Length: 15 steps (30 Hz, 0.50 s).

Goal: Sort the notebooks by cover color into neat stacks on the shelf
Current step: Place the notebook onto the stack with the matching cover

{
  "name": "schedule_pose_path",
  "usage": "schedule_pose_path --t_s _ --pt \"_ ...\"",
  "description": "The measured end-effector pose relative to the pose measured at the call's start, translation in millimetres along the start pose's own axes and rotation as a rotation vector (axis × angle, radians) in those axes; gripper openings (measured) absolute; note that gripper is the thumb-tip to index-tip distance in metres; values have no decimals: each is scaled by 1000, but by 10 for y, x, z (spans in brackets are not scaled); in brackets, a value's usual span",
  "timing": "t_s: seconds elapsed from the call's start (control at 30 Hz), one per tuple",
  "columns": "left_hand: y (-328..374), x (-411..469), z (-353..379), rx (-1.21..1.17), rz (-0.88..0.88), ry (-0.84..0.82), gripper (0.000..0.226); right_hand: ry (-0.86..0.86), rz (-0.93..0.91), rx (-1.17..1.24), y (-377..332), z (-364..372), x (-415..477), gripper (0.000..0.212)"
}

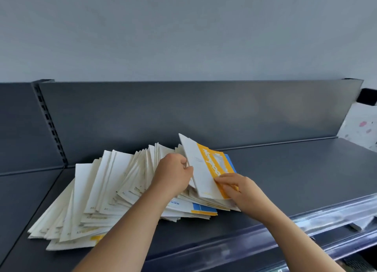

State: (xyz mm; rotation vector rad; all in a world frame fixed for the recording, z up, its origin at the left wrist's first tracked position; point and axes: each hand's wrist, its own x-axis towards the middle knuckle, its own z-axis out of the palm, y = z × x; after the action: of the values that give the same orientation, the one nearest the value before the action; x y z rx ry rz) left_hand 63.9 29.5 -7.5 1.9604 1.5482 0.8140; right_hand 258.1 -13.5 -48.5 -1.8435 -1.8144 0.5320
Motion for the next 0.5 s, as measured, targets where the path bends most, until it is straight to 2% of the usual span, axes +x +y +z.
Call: schedule_pose_path --t_s 0.13,0.33,0.5 --pt "-48 -67 -28 -83 -59 -10 16 19 75 48 99 -38 75 32" --pt "29 -123 -128 -134 -115 -10 21 -25 41 44 -6 -5 113 34" --pt "-9 -141 -112 -111 -143 -34 8 -14 108 94 -38 -29 85 38"
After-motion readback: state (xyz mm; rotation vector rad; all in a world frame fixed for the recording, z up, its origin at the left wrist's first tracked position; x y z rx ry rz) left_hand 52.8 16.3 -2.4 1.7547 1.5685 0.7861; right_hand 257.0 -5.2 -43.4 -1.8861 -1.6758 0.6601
